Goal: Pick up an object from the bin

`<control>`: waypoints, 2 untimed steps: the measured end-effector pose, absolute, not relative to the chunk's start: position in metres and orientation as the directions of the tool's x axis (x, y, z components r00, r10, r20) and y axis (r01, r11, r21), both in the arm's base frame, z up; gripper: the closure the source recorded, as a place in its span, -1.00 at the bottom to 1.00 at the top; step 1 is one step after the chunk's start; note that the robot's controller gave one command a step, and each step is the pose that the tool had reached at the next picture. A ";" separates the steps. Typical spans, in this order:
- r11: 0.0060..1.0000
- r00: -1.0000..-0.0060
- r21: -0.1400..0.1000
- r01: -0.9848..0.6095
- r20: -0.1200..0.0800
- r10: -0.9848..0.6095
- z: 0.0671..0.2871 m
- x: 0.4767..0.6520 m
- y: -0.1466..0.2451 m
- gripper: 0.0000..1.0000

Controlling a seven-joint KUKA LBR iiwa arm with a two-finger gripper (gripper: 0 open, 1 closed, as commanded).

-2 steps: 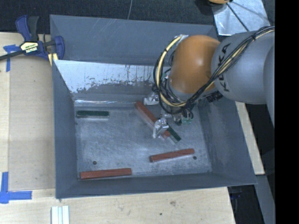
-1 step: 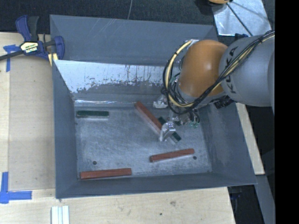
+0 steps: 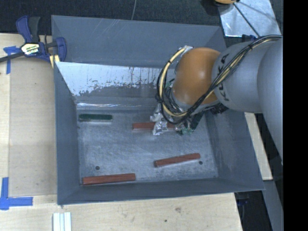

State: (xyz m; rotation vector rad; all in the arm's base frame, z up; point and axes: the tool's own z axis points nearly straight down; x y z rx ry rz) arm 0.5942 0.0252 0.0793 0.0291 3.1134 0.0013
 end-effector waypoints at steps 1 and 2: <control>1.000 -0.999 0.001 0.019 -0.028 0.019 0.079 0.594 0.025 1.00; 1.000 -1.000 0.000 -0.005 -0.011 -0.005 0.240 0.616 0.029 1.00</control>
Offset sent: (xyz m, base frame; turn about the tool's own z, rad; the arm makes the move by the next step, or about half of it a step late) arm 0.0195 0.0047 0.1571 -0.0245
